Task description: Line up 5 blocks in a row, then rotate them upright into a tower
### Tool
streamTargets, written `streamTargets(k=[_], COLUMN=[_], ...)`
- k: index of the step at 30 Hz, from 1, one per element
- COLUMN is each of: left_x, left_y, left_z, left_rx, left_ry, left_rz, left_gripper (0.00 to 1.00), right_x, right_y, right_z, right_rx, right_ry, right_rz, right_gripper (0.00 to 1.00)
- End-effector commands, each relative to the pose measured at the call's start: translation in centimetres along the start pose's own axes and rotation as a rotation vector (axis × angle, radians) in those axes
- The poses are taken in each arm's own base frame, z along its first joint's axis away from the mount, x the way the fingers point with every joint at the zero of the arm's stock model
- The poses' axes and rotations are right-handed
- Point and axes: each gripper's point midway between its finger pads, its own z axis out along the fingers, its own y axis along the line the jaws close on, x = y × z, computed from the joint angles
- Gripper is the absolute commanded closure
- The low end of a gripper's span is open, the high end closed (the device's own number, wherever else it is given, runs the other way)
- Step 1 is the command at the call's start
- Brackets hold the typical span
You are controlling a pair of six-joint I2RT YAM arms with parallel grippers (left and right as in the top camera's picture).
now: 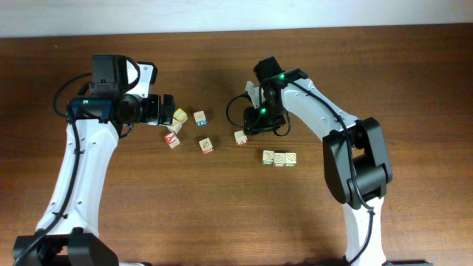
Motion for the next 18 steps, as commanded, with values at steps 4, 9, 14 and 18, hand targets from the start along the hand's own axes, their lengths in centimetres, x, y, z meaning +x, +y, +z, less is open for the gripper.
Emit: streamTargets(k=[4,9,14,18], left_x=[-0.8,-0.8,-0.8,-0.8], left_y=[0.1,0.1,0.1,0.1], left_z=[-0.4,-0.4,-0.4,-0.4], left_rx=[-0.006,-0.006,-0.006,-0.006], left_ry=[-0.019,-0.019,-0.019,-0.019], left_rz=[-0.009,-0.009,-0.009,-0.009], left_gripper=[0.01,0.01,0.01,0.01], right_x=[-0.1,0.0,0.7,0.8], right_y=[-0.1,-2.0,-4.4,-4.7], right_z=[1.1,1.1,0.7,0.6], right_rx=[0.0,0.113,0.255,0.276], right_ry=[0.015,0.015,0.029,0.033], right_rz=[-0.013,0.044,0.108,0.11], right_gripper=[0.59,0.59,0.59,0.59])
